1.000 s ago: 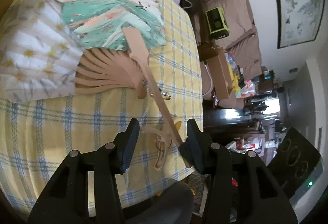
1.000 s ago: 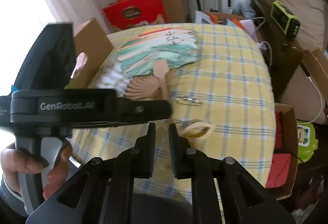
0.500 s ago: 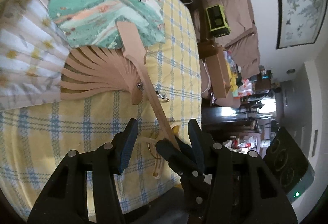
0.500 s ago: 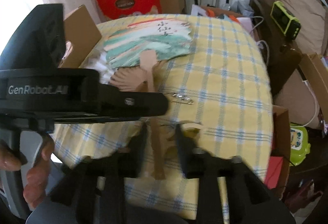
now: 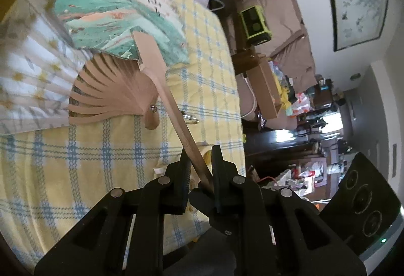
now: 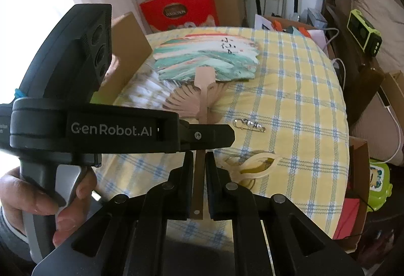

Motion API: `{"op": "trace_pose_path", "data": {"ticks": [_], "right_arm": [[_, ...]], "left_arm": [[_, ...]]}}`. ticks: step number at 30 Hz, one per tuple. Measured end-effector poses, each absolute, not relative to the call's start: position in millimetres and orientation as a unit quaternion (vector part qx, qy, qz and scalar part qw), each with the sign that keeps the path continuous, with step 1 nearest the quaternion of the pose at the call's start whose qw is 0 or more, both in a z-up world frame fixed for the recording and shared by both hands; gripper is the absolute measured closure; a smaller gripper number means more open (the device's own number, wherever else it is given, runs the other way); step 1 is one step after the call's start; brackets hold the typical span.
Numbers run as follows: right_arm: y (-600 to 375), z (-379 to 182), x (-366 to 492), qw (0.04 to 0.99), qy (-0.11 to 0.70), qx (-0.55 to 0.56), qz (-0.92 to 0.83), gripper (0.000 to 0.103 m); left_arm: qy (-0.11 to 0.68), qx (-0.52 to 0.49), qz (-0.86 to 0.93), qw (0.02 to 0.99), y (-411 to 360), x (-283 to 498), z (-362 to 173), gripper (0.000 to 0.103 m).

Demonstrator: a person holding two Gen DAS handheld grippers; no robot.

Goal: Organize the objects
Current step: 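Lift the round paper fan with the right gripper toward the box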

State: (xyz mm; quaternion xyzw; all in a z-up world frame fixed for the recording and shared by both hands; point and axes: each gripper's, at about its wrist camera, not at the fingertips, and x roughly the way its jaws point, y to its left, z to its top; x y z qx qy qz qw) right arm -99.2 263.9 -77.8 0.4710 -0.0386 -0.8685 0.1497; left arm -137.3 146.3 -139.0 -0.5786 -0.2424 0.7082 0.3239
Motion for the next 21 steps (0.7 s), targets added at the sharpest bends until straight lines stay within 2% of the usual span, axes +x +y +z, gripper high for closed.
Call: {"op": "trace_pose_path", "data": {"ticks": [5,21], "right_arm": [[260.3,-59.4,-89.7,0.157,-0.041,0.452,-0.877,0.093],[207.2,17.4,-59.8,0.204,0.018,0.388,-0.899,0.092]], "left_arm": [[-0.224,-0.545,0.733,0.34,141.4,-123.3,-112.0,0.089],[-0.275,-0.461,0.766,0.353,64.3,-91.4,-31.2,0.089]]}}
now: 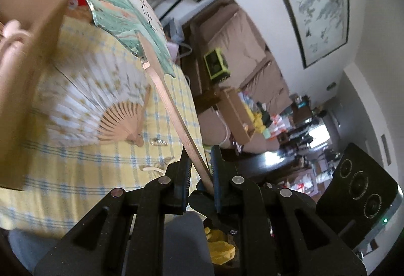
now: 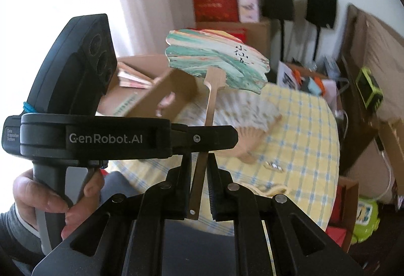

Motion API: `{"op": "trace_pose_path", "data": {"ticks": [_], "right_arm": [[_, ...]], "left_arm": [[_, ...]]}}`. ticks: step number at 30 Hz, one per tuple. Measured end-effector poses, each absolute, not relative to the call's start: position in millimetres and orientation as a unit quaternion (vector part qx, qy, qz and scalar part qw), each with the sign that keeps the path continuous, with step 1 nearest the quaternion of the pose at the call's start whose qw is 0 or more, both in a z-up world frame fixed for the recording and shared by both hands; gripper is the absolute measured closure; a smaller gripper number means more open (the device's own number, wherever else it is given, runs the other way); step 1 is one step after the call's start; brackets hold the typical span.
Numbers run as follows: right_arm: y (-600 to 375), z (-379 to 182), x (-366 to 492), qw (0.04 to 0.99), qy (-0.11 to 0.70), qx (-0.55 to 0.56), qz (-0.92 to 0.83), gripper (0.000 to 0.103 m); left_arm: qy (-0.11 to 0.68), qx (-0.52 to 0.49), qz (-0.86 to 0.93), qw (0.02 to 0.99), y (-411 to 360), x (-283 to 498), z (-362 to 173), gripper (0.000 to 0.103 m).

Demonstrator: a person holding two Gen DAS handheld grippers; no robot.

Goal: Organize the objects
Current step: 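Lift the round paper fan with the right gripper toward the box, then lower the round paper fan into the box with the right gripper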

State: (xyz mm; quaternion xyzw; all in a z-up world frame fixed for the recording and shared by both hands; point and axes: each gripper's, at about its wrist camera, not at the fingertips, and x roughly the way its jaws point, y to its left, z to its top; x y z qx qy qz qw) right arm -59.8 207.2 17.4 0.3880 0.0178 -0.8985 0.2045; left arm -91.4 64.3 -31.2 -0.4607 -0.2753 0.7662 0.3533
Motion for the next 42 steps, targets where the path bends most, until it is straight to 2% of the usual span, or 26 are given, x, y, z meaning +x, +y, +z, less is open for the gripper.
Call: {"op": "trace_pose_path", "data": {"ticks": [9,18,29,42], "right_arm": [[130.3,48.8,-69.3,0.27,0.094,0.368,-0.885,0.092],[53.6,46.1,-94.5,0.346,0.139,0.375,-0.849,0.092],[-12.4,26.3,-112.8,0.409,0.191,0.382,-0.806,0.093],[-34.1,9.1,-139.6,0.436,0.219,0.401,-0.775,0.093]], "left_arm": [[-0.329,-0.399,0.799,0.306,-21.8,-85.8,-6.4,0.089],[-0.402,-0.352,0.812,0.233,-106.4,-87.0,-25.3,0.088],[-0.462,-0.316,0.813,0.16,-158.1,-93.4,-63.0,0.088],[-0.501,-0.329,0.788,0.137,-174.1,-118.1,-97.3,0.083]]}}
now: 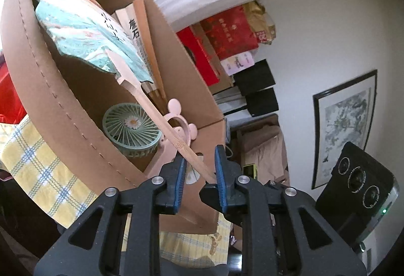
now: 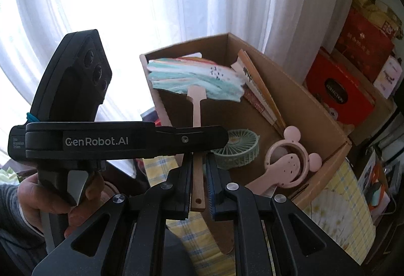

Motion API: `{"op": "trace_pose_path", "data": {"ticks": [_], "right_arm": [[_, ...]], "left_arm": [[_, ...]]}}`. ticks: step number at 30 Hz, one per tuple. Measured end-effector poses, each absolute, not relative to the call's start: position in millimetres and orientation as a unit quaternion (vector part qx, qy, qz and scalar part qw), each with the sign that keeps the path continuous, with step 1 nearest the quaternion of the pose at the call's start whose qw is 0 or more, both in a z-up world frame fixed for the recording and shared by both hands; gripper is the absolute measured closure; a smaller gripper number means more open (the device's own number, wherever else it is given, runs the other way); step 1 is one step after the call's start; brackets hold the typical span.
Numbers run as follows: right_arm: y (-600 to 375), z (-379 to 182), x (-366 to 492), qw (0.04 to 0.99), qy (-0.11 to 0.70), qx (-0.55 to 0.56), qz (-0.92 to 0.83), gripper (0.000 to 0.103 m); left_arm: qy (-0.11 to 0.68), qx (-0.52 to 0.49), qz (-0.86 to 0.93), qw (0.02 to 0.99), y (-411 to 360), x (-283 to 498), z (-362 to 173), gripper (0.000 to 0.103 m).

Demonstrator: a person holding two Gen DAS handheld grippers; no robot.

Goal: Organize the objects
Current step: 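Lower the round paper fan into the box with the right gripper, then open the right gripper to release the fan handle in the box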

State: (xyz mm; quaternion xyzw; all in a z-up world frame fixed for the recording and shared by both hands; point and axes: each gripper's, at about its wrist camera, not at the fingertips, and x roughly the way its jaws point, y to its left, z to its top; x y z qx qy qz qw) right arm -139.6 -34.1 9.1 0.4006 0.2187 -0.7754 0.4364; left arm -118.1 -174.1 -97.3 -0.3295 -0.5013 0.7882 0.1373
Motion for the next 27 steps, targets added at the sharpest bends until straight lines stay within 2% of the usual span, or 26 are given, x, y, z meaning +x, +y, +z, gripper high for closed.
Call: {"op": "trace_pose_path", "data": {"ticks": [9,12,17,24,26,27], "right_arm": [[-32.9,1.9,-156.3,0.436,0.22,0.41,-0.77,0.093],[-36.7,0.7,-154.3,0.428,0.251,0.401,-0.77,0.093],[-31.6,-14.5,-167.1,0.407,0.254,0.419,-0.771,0.09],[-20.0,-32.7,-171.8,0.39,0.245,0.444,-0.769,0.088],[-15.8,-35.4,-170.5,0.385,0.244,0.452,-0.767,0.086],[-12.2,-35.3,-169.2,0.386,0.24,0.454,-0.766,0.082]], "left_arm": [[-0.494,-0.359,0.778,0.151,-175.4,-136.4,-103.0,0.078],[-0.493,-0.352,0.783,0.144,-181.2,-128.5,-101.8,0.062],[-0.502,-0.334,0.787,0.134,-196.1,-114.5,-93.1,0.047],[-0.485,-0.321,0.804,0.126,-204.2,-108.9,-72.9,0.042],[-0.477,-0.322,0.809,0.124,-204.4,-108.8,-68.7,0.042],[-0.474,-0.324,0.809,0.125,-204.2,-110.2,-66.9,0.041]]}}
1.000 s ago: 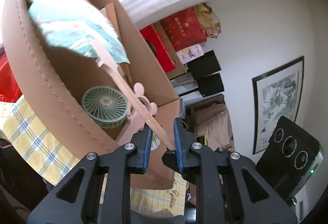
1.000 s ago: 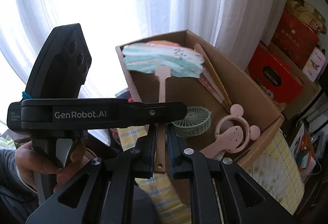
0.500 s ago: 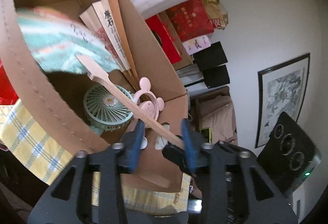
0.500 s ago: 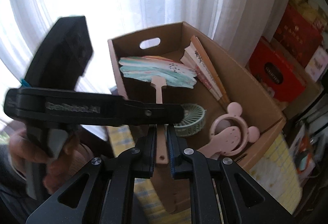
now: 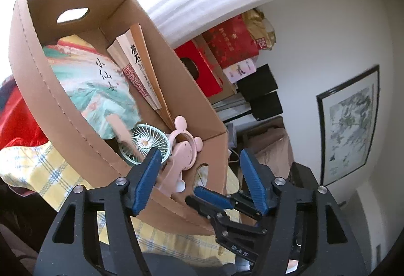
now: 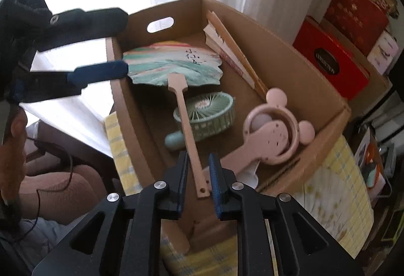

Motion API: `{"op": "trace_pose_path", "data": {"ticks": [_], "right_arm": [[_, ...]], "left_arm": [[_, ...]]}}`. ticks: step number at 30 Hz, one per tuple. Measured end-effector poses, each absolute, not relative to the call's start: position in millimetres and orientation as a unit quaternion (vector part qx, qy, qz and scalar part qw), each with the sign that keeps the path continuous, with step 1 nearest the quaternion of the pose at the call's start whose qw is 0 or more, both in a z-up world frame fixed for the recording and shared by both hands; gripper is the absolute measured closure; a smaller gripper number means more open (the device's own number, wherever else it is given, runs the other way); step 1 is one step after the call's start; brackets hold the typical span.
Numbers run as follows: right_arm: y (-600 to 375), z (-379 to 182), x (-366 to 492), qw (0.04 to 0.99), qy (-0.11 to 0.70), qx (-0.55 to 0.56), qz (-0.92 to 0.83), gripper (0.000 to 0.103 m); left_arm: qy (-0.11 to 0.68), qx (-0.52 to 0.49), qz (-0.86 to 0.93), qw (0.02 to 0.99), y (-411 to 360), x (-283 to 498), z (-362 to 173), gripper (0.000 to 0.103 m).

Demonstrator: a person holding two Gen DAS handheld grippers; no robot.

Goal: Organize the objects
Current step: 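Open the right gripper to release the fan handle in the box, then withdraw the right tool from the box back over the table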

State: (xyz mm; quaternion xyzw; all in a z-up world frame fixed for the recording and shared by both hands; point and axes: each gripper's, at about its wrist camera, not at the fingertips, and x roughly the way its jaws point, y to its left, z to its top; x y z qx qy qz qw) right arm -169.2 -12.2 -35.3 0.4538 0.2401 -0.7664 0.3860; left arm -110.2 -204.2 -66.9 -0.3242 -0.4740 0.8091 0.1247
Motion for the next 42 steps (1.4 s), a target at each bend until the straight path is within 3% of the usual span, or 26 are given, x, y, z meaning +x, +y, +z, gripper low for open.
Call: {"op": "trace_pose_path", "data": {"ticks": [2,4,11,16,28,42], "right_arm": [[-3.4,-32.5,-167.5,0.382,0.23,0.457,-0.77,0.078],[7.0,-26.9,-166.5,0.388,0.203,0.459,-0.773,0.066],[34.1,-4.9,-157.8,0.363,0.163,0.442,-0.804,0.063],[58.4,5.6,-147.8,0.319,0.132,0.437,-0.83,0.048],[123.3,11.0,-122.5,0.229,0.07,0.434,-0.868,0.031],[231.8,6.7,-94.4,0.107,0.014,0.431,-0.896,0.028]], "left_arm": [[-0.469,-0.329,0.81,0.126,-201.9,-111.1,-65.9,0.038],[-0.462,-0.334,0.811,0.126,-197.9,-111.1,-65.2,0.033],[-0.405,-0.365,0.828,0.133,-171.4,-111.8,-57.4,0.017],[-0.369,-0.387,0.833,0.141,-149.4,-112.8,-53.4,0.008],[-0.309,-0.421,0.837,0.166,-103.3,-100.7,-45.3,0.001],[-0.211,-0.443,0.846,0.21,-25.7,-84.8,-29.9,0.0]]}}
